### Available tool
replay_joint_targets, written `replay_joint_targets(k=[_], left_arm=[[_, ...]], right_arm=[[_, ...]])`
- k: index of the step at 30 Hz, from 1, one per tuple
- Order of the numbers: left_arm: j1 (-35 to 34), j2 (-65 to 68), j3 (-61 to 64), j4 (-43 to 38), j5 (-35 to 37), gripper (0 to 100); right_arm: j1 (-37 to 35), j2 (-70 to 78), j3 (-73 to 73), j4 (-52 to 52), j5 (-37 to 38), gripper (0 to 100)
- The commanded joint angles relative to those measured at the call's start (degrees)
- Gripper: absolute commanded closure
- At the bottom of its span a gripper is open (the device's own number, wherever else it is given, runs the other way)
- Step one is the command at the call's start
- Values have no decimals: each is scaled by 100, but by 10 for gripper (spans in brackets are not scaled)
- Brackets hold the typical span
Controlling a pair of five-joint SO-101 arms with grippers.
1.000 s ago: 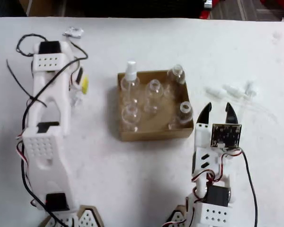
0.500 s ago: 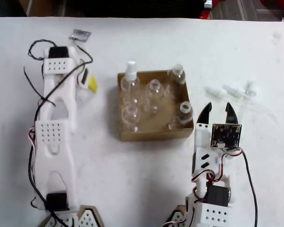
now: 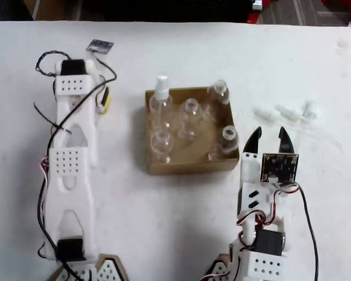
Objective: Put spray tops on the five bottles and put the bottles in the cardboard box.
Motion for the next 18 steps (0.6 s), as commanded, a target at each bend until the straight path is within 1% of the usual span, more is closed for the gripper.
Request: replay_joint_targets(k=[1,5,6,8,12,15,18], left_arm=[[66,-303,-527,167,-44,979],[180,-857,-510,176,-18,979],[207,-1015,-457,176,44,979],[268,-1464,-123,185,387,979],[637,-2774,1371,176,923,979],[1112,-4048,2637,158,976,979],[1560,-5253,3499,132,941,979]], right_arm=[[-13,-4,53,-92,-9,850],[-13,-4,53,-92,-9,850],[-13,-4,53,-92,-9,850],[-13,-4,53,-92,-9,850],[92,-4,53,-119,-9,850],[127,-4,53,-136,-9,850],[127,-4,53,-136,-9,850]])
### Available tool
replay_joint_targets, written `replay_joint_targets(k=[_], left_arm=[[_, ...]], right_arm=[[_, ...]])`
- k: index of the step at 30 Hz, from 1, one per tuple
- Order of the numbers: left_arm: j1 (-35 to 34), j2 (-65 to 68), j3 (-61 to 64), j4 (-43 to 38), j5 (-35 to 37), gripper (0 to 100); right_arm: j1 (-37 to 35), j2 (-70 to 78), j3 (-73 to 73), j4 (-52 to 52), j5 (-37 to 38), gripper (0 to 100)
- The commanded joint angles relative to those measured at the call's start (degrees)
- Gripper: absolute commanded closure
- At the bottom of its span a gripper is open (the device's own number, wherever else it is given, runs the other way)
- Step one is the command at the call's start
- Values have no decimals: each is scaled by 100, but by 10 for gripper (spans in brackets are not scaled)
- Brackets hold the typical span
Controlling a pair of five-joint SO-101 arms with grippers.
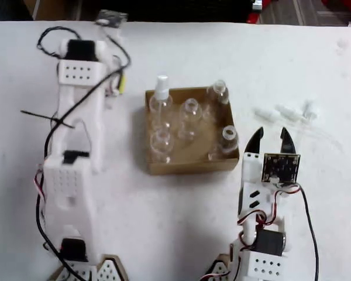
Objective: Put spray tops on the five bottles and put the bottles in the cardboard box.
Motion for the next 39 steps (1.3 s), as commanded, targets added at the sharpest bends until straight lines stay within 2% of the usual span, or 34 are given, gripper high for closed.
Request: replay_joint_targets(k=[1,6,15,18,21,25,29,32,39], left_arm=[[690,-2290,1222,0,105,979],[760,-3635,1662,-369,132,979],[778,-5209,1776,-378,185,979],[804,-5622,1776,-378,791,979],[813,-5912,1776,-457,1345,979],[813,-6000,1776,-642,1697,979],[1024,-6044,1767,-431,2145,979],[1270,-6273,1785,-97,2145,979],[1376,-6905,1996,-70,2171,979]], right_arm=[[57,-4,53,-136,-9,850],[57,-4,53,-136,-9,850],[31,-4,53,-119,-9,850],[31,-4,53,-110,-9,850],[31,-4,53,-110,-9,850],[31,-4,53,-101,-9,850],[31,-4,53,-101,-9,850],[31,-4,53,-101,-9,850],[31,-4,53,-101,-9,850]])
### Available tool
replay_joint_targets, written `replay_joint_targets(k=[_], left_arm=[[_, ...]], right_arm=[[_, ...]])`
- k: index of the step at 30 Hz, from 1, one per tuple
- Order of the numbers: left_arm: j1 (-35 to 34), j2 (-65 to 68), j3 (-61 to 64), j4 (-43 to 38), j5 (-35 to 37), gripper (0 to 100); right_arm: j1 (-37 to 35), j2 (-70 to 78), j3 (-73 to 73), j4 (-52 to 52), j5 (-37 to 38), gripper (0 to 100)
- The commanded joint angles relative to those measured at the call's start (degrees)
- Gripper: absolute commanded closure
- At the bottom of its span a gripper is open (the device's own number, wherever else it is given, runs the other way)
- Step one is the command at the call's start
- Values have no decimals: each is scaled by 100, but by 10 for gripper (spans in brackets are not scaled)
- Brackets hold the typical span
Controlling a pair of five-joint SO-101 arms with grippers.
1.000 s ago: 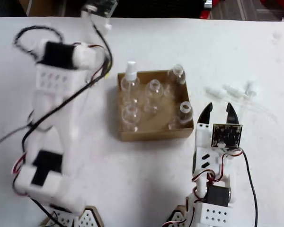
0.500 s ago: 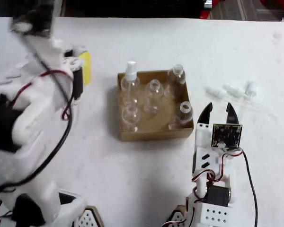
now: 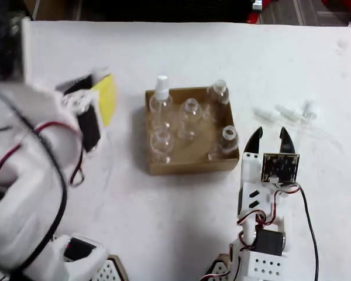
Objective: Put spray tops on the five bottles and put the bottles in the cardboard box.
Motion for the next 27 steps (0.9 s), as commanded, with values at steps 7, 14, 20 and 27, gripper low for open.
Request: replay_joint_targets(k=[7,14,20,27], left_arm=[[31,-1182,2365,-1398,123,979],[303,-1938,4782,-5248,132,979],[541,-1982,6611,-7912,123,979],[629,-1982,7771,-9433,79,979]], right_arm=[[57,-4,53,-101,-9,850],[57,-4,53,-101,-9,850],[75,-4,53,-110,-9,850],[84,-4,53,-136,-9,850]])
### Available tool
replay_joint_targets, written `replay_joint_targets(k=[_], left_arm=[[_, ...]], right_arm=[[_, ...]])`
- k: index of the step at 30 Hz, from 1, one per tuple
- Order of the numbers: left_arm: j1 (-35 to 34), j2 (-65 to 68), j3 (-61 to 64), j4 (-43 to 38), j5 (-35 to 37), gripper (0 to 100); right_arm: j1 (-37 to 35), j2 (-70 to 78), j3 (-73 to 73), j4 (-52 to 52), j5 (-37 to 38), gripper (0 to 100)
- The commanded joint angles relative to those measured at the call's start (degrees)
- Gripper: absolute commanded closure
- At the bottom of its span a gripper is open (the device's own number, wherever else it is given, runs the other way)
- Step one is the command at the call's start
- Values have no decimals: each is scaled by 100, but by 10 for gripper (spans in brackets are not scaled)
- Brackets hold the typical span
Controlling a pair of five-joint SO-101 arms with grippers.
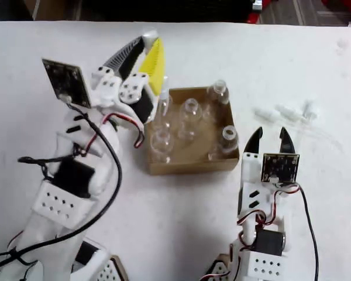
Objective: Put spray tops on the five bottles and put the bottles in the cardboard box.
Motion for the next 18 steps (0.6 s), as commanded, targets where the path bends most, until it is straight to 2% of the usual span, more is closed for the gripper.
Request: replay_joint_targets(k=[1,18], left_arm=[[57,-136,457,-844,62,979],[66,-945,1881,-897,62,979]], right_arm=[[84,-4,53,-136,-9,850],[84,-4,53,-136,-9,850]])
